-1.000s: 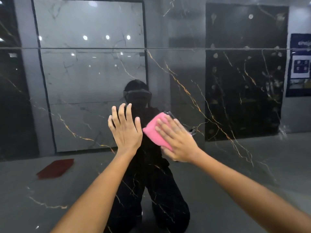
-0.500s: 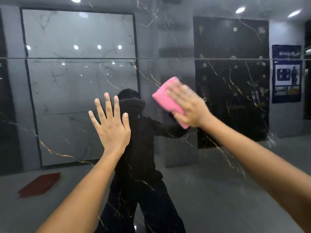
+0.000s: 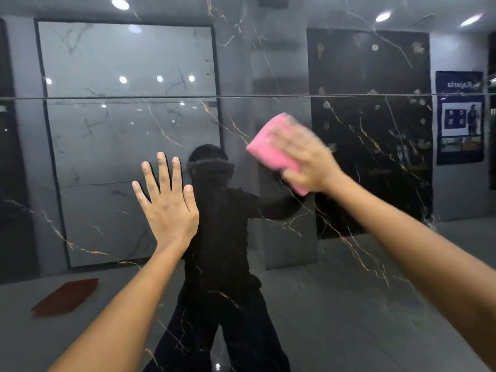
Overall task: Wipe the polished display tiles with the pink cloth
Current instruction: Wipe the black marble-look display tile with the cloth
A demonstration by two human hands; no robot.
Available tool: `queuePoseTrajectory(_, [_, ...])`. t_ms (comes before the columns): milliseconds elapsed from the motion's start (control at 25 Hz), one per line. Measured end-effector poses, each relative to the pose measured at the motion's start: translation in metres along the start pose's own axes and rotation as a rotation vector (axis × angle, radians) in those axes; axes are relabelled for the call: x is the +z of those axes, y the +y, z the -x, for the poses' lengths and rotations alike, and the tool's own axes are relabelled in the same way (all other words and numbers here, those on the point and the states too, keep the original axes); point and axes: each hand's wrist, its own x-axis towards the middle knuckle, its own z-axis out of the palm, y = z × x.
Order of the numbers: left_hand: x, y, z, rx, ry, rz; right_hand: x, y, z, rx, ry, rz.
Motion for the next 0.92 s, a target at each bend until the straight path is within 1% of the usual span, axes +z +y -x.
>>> queuePoseTrajectory(40, [0.000,0.001,0.001,-0.006,0.000,0.001,-0.009,0.027,0.010,0.380,0.097,-0.034])
queuePoseTrajectory(80, [0.000,0.001,0.001,-0.011,0.001,0.006,-0.019,0.037,0.020,0.725,0.181,-0.082])
queuePoseTrajectory(120, [-0.001,0.001,-0.001,-0.012,0.000,0.015,-0.017,0.029,0.027,0.897,0.217,-0.103])
queuePoseTrajectory(160, [-0.002,0.001,-0.002,-0.007,0.000,0.025,-0.008,0.003,0.035,0.910,0.229,-0.100])
queuePoseTrajectory(200, [-0.004,0.001,-0.003,-0.002,0.007,0.041,0.005,-0.033,0.045,0.726,0.239,-0.126])
queuePoseTrajectory(240, [-0.005,0.002,-0.003,0.000,0.017,0.069,0.018,-0.076,0.058,0.361,0.185,-0.128])
queuePoseTrajectory(280, [-0.008,0.004,0.002,-0.004,0.026,0.110,0.026,-0.117,0.077,-0.074,0.049,-0.129])
queuePoseTrajectory(320, [-0.010,0.007,0.012,-0.011,0.033,0.148,0.024,-0.138,0.093,-0.435,-0.146,-0.101])
queuePoseTrajectory(360, [-0.011,0.010,0.028,-0.015,0.029,0.168,0.023,-0.134,0.102,-0.658,-0.227,-0.044])
queuePoseTrajectory(400, [-0.011,0.011,0.049,-0.019,0.010,0.170,0.022,-0.110,0.103,-0.665,-0.186,-0.007])
queuePoseTrajectory(440, [-0.010,0.009,0.073,-0.027,-0.016,0.160,0.019,-0.079,0.099,-0.428,-0.133,-0.007])
queuePoseTrajectory(480, [-0.009,0.004,0.097,-0.044,-0.039,0.147,0.011,-0.047,0.092,-0.029,-0.070,-0.063])
queuePoseTrajectory(520, [-0.006,-0.002,0.120,-0.070,-0.058,0.135,0.000,-0.020,0.086,0.420,0.056,-0.131])
queuePoseTrajectory(560, [-0.002,-0.008,0.140,-0.092,-0.074,0.119,-0.006,-0.007,0.085,0.737,0.153,-0.195])
queuePoseTrajectory(600, [0.003,-0.013,0.157,-0.099,-0.095,0.093,-0.002,-0.013,0.090,0.838,0.217,-0.202])
queuePoseTrajectory(640, [0.009,-0.017,0.169,-0.094,-0.113,0.063,0.011,-0.034,0.103,0.763,0.228,-0.170])
queuePoseTrajectory(680, [0.014,-0.020,0.176,-0.083,-0.120,0.037,0.027,-0.067,0.125,0.547,0.191,-0.143])
queuePoseTrajectory(720, [0.018,-0.020,0.179,-0.078,-0.119,0.017,0.041,-0.110,0.153,0.241,0.087,-0.131])
queuePoseTrajectory(760, [0.019,-0.020,0.180,-0.071,-0.114,0.003,0.048,-0.154,0.187,-0.105,-0.067,-0.112])
queuePoseTrajectory(800, [0.021,-0.020,0.180,-0.057,-0.106,-0.003,0.051,-0.182,0.217,-0.434,-0.239,-0.065])
queuePoseTrajectory(840, [0.021,-0.020,0.181,-0.047,-0.103,0.001,0.049,-0.191,0.239,-0.674,-0.374,-0.012])
queuePoseTrajectory(880, [0.022,-0.021,0.182,-0.040,-0.095,0.005,0.046,-0.178,0.245,-0.794,-0.421,-0.016])
queuePoseTrajectory(920, [0.022,-0.022,0.182,-0.036,-0.089,0.009,0.044,-0.154,0.238,-0.753,-0.356,-0.038])
